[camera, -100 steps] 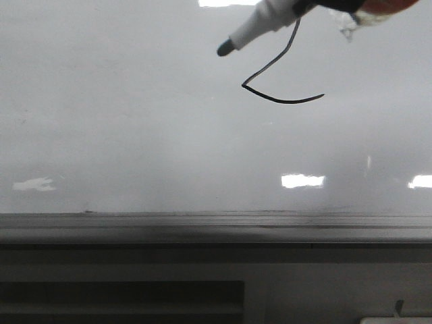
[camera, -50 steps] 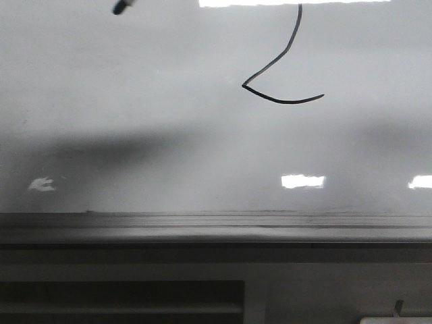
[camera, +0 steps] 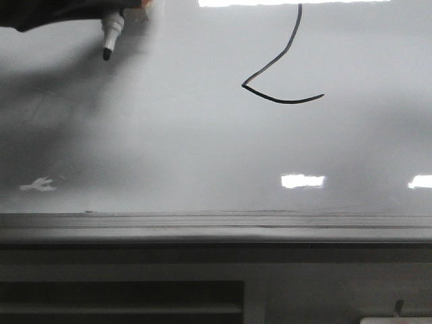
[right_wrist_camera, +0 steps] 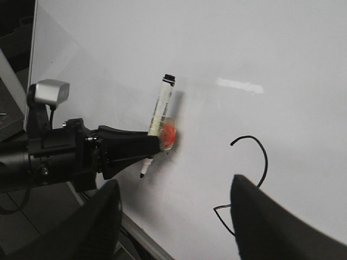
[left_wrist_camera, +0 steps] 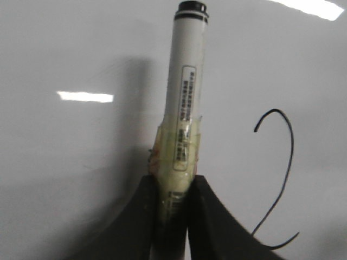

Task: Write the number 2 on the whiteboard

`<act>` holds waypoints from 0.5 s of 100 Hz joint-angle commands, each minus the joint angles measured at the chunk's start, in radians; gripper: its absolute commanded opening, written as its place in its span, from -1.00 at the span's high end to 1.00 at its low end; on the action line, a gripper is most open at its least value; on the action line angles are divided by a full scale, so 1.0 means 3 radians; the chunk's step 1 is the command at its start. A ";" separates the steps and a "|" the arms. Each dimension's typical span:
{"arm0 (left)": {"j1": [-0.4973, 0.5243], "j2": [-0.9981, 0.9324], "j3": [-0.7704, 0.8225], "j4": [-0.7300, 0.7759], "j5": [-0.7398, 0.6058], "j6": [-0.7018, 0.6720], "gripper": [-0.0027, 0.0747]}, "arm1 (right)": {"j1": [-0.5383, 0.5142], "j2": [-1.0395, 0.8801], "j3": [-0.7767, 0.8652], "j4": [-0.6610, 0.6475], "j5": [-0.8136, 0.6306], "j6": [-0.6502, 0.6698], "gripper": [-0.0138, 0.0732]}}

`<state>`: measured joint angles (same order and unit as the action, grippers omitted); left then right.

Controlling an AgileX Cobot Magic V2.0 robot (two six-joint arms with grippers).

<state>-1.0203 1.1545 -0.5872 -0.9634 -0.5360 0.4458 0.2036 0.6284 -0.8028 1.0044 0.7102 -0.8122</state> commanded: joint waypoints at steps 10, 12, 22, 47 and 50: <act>-0.0045 0.0151 -0.0138 0.0007 -0.0266 -0.0201 0.98 | -0.0019 0.0000 -0.0099 0.0133 -0.0175 0.0017 -0.22; -0.0045 0.0162 -0.0138 0.0007 -0.0266 -0.0202 0.98 | -0.0019 0.0000 -0.0099 0.0133 -0.0186 0.0017 -0.22; -0.0045 0.0276 -0.0138 0.0007 -0.0283 -0.0202 0.98 | -0.0019 0.0006 -0.0063 0.0133 -0.0218 0.0017 -0.22; -0.0045 0.0365 -0.0138 0.0042 -0.0417 -0.0202 0.98 | -0.0019 0.0006 0.0075 0.0133 -0.0206 0.0017 -0.22; -0.0045 0.0359 -0.0138 0.0068 -0.0400 -0.0196 0.95 | -0.0019 0.0006 0.0085 0.0133 -0.0206 0.0017 -0.22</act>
<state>-1.0351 1.2642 -0.6015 -0.9509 -0.5986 0.3965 0.2036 0.6284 -0.7604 1.0044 0.6907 -0.8099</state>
